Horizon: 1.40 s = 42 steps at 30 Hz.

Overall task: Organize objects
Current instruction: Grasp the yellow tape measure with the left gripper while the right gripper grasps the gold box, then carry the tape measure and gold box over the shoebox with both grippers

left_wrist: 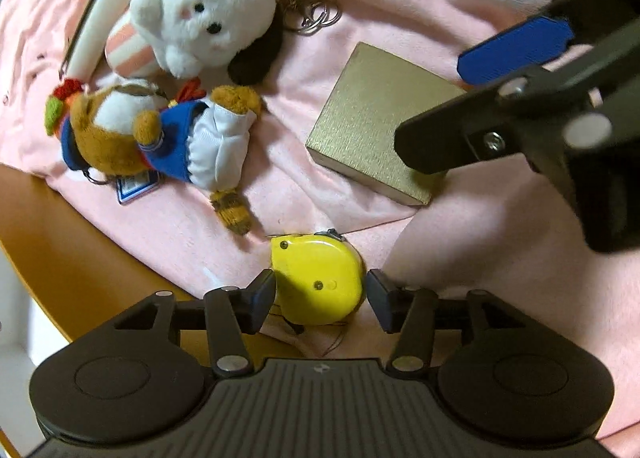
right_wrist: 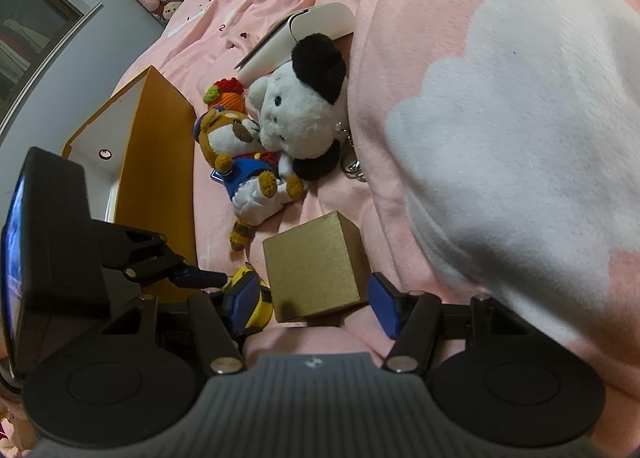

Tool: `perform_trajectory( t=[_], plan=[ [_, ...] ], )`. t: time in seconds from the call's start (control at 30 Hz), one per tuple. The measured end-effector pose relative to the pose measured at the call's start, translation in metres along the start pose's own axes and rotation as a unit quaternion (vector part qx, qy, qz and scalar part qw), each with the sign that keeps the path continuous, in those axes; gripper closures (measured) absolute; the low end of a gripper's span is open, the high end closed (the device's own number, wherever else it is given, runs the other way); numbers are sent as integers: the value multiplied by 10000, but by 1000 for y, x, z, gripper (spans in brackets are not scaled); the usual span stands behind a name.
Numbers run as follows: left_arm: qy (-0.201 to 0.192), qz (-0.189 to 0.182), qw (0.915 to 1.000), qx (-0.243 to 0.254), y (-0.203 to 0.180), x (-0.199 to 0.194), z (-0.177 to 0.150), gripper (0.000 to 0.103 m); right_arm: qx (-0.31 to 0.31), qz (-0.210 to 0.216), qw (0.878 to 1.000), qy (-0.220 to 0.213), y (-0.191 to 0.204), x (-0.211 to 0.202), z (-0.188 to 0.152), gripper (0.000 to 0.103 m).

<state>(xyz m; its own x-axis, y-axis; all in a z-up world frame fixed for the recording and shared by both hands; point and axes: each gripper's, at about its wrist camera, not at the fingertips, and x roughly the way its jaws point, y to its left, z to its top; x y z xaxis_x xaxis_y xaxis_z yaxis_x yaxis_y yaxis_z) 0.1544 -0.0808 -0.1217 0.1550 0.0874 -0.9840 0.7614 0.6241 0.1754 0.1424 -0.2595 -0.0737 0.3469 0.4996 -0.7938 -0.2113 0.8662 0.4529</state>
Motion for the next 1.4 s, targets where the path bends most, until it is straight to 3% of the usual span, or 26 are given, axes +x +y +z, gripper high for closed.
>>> perform_trajectory(
  t=[0.43, 0.6, 0.77, 0.93, 1.1, 1.17, 1.2, 1.33, 1.4],
  plan=[
    [-61, -71, 9974, -709, 19, 17, -2, 33, 68, -206, 9997, 102, -3, 5, 0, 50],
    [-175, -42, 9966, -798, 26, 12, -6, 46, 102, -139, 9998, 68, -4, 3, -1, 48],
    [-505, 248, 9962, -660, 25, -4, -15, 46, 61, -85, 9999, 49, -3, 1, -2, 46],
    [-967, 103, 9915, -858, 35, -30, -25, 46, 5, -40, 10000, 14, -2, 1, -2, 44],
    [-1487, -148, 9813, -1217, 48, -64, -42, 46, -83, 0, 9995, -317, 1, -10, -5, 42],
    [-1722, -188, 9749, -1398, -9, -89, -9, 46, -201, -59, 9992, -330, 5, -10, -6, 42],
    [-1842, -200, 9713, -1493, -24, -101, -7, 46, -275, -115, 9991, -317, 7, -10, -6, 42],
    [-2238, -232, 9547, -1946, -24, -122, -13, 46, -766, -384, 9960, -245, 22, -4, -9, 38],
    [-2394, -217, 9453, -2206, -18, -131, -27, 46, -972, -595, 9933, -200, 28, 0, -10, 30]
  ],
)
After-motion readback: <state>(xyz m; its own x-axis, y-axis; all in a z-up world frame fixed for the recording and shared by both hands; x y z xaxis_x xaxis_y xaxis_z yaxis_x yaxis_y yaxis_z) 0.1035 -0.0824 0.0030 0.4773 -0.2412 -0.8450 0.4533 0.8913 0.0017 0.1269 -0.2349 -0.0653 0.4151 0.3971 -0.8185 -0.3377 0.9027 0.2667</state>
